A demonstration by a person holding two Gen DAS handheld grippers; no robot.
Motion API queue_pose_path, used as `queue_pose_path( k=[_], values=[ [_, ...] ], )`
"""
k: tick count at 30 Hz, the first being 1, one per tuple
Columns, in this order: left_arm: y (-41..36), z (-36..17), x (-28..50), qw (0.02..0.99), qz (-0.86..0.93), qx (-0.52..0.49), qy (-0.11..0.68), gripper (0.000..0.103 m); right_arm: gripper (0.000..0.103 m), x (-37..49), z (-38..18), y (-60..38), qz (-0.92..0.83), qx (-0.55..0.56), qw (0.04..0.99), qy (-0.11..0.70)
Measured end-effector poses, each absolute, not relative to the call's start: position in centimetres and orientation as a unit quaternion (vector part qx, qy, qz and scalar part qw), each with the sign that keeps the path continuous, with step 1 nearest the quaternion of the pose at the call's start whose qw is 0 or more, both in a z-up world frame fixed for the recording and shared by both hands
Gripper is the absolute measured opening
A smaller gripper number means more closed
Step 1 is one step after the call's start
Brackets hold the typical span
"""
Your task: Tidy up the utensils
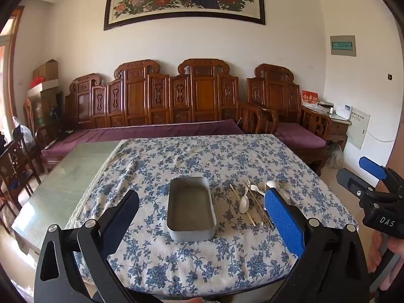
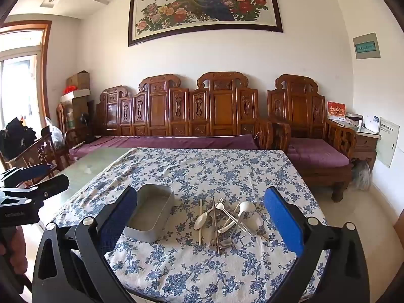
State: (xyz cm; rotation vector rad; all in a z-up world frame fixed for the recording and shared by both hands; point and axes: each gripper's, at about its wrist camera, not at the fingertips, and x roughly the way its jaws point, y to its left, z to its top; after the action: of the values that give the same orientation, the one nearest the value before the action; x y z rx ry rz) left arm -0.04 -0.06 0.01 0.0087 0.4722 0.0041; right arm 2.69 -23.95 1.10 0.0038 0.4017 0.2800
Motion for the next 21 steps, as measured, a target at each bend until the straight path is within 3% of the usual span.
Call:
queue_pose_path(
  k=[21],
  values=[
    [-0.09,0.91,-0.16,0.974,0.005,-0.004,0.228,0.097,0.101,2.59,1.01,-23.87,0.139,0.002,0.97,0.199]
  ],
)
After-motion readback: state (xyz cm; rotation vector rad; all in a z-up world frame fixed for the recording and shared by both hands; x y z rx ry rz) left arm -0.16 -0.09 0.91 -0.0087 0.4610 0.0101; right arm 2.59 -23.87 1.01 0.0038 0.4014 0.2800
